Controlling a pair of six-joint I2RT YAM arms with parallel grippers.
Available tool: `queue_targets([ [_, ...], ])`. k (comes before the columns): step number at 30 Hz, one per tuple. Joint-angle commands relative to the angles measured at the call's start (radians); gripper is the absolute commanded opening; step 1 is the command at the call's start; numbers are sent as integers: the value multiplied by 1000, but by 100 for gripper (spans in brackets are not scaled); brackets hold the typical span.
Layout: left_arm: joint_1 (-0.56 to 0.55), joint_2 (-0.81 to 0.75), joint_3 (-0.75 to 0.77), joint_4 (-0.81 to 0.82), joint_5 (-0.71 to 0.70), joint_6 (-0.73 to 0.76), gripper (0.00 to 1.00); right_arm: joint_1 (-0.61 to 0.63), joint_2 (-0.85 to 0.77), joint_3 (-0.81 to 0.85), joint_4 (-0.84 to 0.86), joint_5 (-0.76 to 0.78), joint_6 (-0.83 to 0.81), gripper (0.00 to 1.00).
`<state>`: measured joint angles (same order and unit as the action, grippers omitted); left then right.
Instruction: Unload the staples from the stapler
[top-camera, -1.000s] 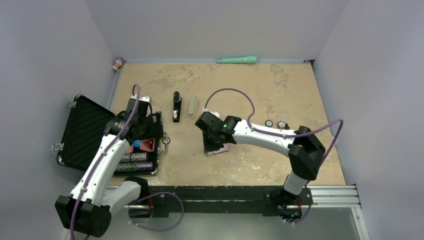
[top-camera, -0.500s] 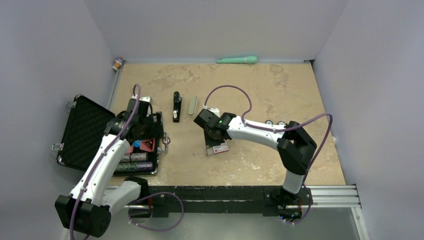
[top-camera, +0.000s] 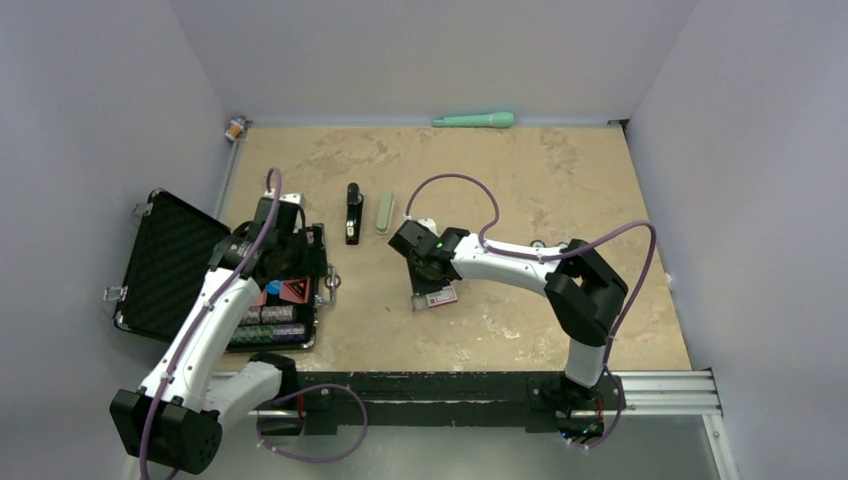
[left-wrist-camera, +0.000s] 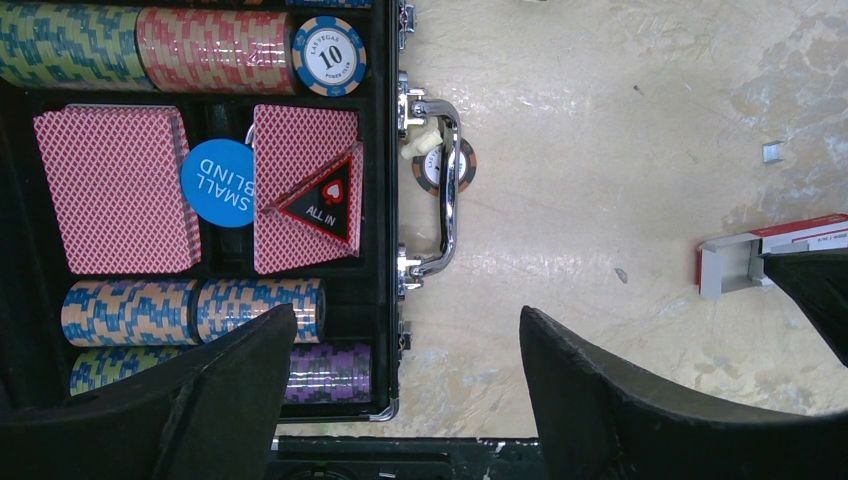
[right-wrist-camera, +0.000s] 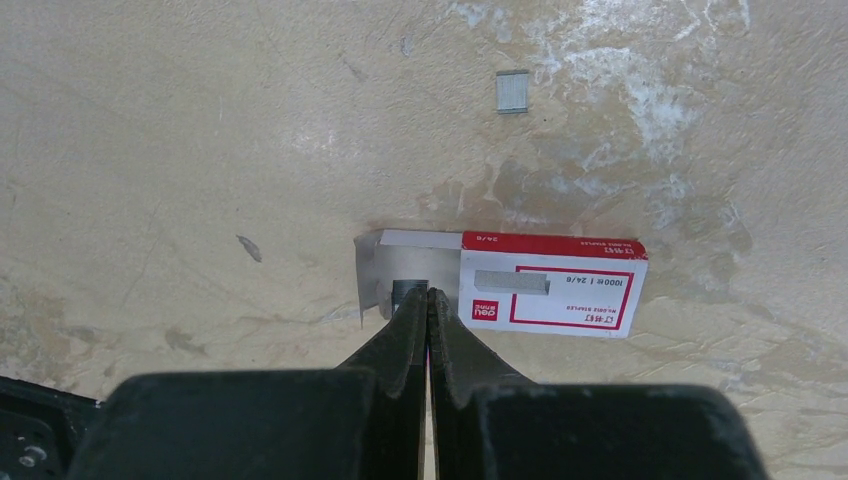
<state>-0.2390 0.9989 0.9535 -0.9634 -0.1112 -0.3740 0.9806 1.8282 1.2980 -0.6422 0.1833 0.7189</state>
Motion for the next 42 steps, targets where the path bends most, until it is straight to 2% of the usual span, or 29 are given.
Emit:
queue_targets([
  [1,-8,0,3,26,2,20,85,-7,10,-12,41,-20,-26,0],
  [25,-8,0,4,26,3,21,85,-10,25,-38,23,-15,-33,0],
  [38,-8,0,4,26,4,21,85,-10,-8,42,-33,-7,-38,20],
  [42,-8,-1,4,26,2,21,85,-10,-23,65,-56,-14,-36,20],
])
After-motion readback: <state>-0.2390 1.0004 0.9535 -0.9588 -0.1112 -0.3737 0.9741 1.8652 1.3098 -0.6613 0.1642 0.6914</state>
